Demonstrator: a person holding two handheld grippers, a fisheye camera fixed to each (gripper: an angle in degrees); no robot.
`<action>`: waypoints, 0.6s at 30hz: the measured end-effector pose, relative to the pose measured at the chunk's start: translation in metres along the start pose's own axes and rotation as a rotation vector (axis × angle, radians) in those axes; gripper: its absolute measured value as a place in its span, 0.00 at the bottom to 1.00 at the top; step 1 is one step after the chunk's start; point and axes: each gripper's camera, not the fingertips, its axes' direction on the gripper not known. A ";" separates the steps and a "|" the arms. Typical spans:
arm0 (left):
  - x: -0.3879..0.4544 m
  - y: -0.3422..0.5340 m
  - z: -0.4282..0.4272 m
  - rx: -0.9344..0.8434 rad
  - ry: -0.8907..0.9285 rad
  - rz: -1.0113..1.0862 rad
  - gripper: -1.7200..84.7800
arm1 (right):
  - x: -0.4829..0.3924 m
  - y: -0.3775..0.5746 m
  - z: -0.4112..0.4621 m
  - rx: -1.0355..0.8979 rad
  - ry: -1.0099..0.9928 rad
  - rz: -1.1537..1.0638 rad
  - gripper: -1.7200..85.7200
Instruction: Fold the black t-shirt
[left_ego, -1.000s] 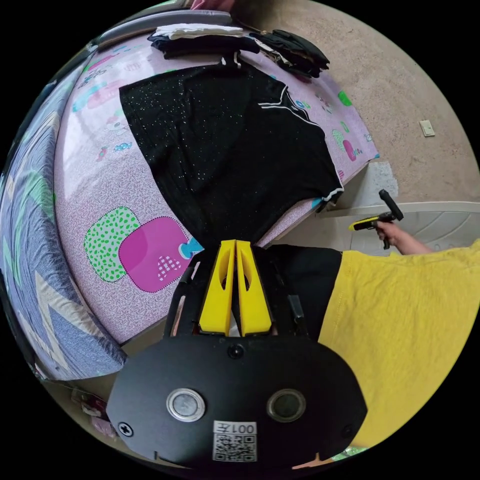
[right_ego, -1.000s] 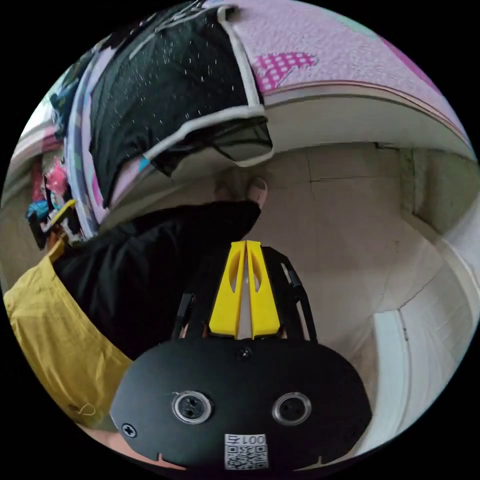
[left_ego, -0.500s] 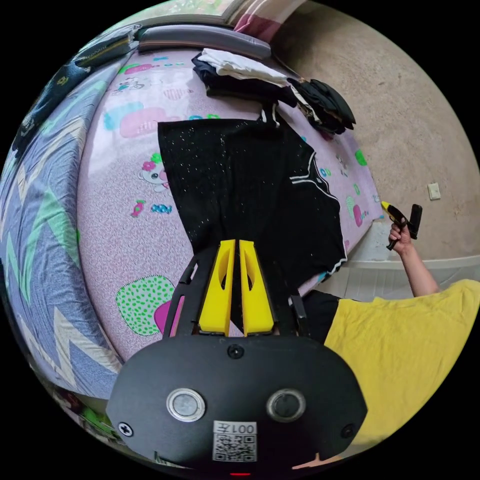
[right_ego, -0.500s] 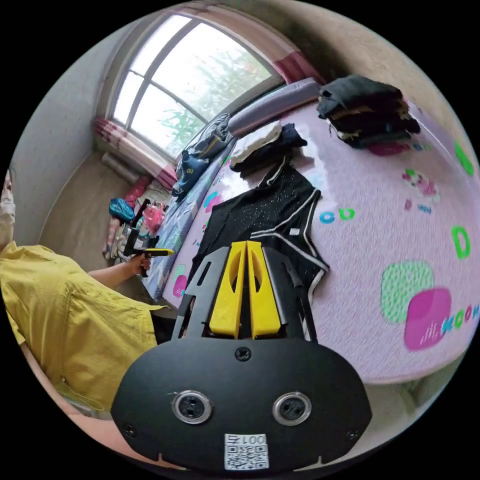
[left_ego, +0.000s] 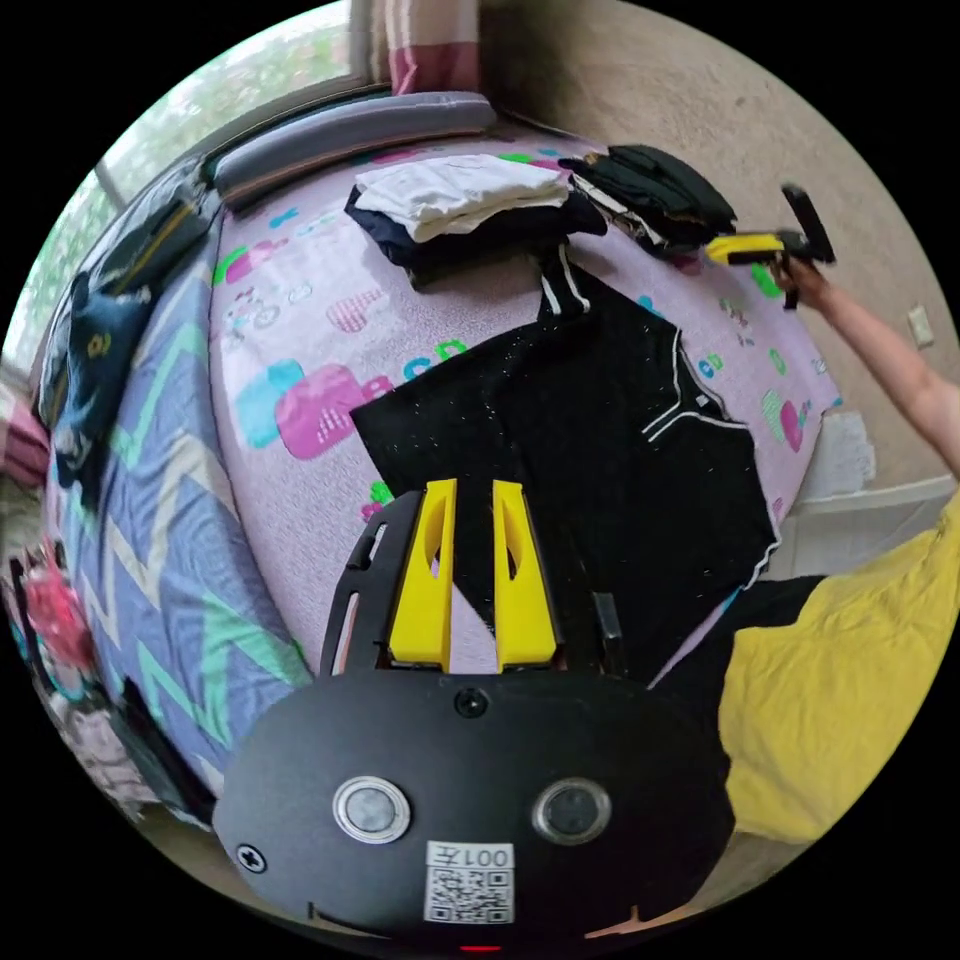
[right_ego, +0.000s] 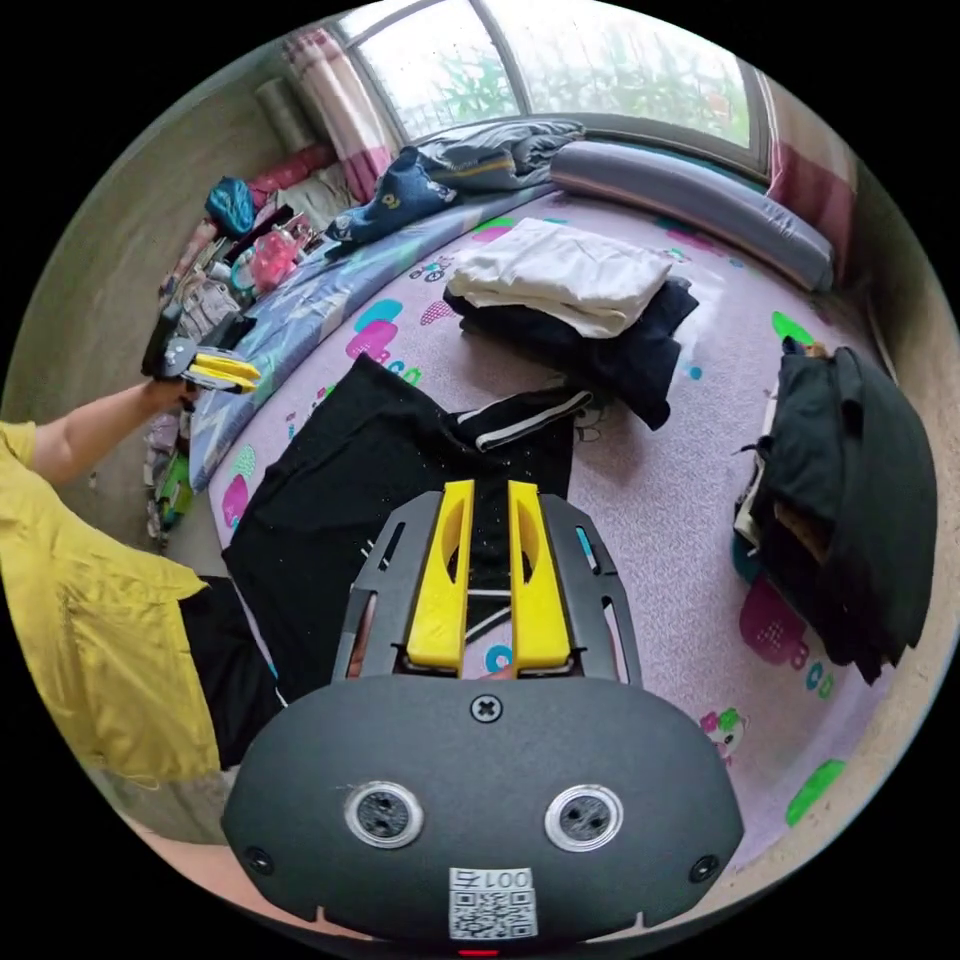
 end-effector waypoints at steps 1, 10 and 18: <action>-0.003 -0.014 0.001 -0.019 -0.028 0.043 0.05 | 0.009 -0.017 0.003 -0.007 -0.043 0.034 0.08; -0.059 -0.120 0.048 -0.134 -0.089 0.106 0.04 | 0.084 -0.103 0.038 0.016 -0.205 0.429 0.11; -0.053 -0.184 0.084 -0.204 -0.135 0.402 0.03 | 0.132 -0.135 0.093 -0.039 -0.277 0.644 0.14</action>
